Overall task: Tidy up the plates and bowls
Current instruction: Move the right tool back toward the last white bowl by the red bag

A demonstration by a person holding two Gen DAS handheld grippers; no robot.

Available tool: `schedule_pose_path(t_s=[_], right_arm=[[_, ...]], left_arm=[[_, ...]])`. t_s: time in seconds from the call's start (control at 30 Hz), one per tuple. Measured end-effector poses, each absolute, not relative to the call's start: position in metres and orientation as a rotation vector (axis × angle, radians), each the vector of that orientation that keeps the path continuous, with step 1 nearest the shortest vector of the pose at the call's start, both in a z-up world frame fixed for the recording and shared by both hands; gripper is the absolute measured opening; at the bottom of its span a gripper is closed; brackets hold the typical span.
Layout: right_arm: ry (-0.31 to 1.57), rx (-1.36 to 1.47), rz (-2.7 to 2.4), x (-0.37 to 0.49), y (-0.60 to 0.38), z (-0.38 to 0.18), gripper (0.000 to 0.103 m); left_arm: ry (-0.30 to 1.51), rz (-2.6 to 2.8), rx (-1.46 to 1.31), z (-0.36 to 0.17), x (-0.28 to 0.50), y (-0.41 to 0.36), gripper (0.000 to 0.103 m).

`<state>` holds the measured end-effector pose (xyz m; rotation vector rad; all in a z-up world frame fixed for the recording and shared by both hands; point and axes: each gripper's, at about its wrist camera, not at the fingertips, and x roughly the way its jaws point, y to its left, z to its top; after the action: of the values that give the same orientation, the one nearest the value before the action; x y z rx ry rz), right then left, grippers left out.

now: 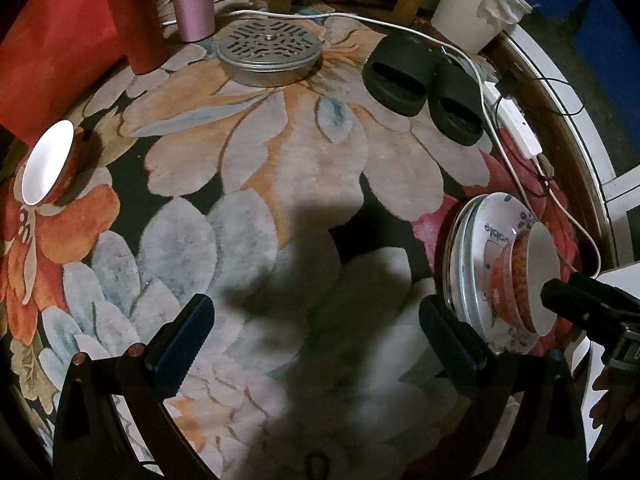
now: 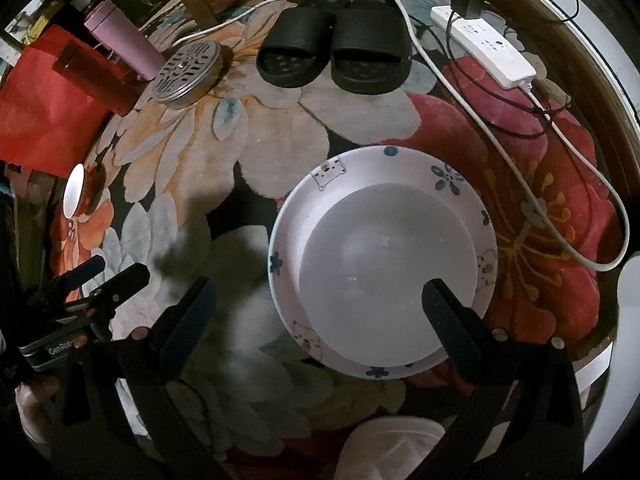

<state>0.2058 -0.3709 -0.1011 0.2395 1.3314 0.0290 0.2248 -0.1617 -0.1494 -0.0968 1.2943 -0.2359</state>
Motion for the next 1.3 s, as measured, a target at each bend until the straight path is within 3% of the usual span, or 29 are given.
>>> schedule_pose_path(t_s=[1.3], right_arm=[[1.343, 0.179, 0.093, 0.212, -0.326, -0.104, 0.103]], left_arm=[[1.301, -0.165, -0.139, -0.158, 0.22, -0.112, 0.102]])
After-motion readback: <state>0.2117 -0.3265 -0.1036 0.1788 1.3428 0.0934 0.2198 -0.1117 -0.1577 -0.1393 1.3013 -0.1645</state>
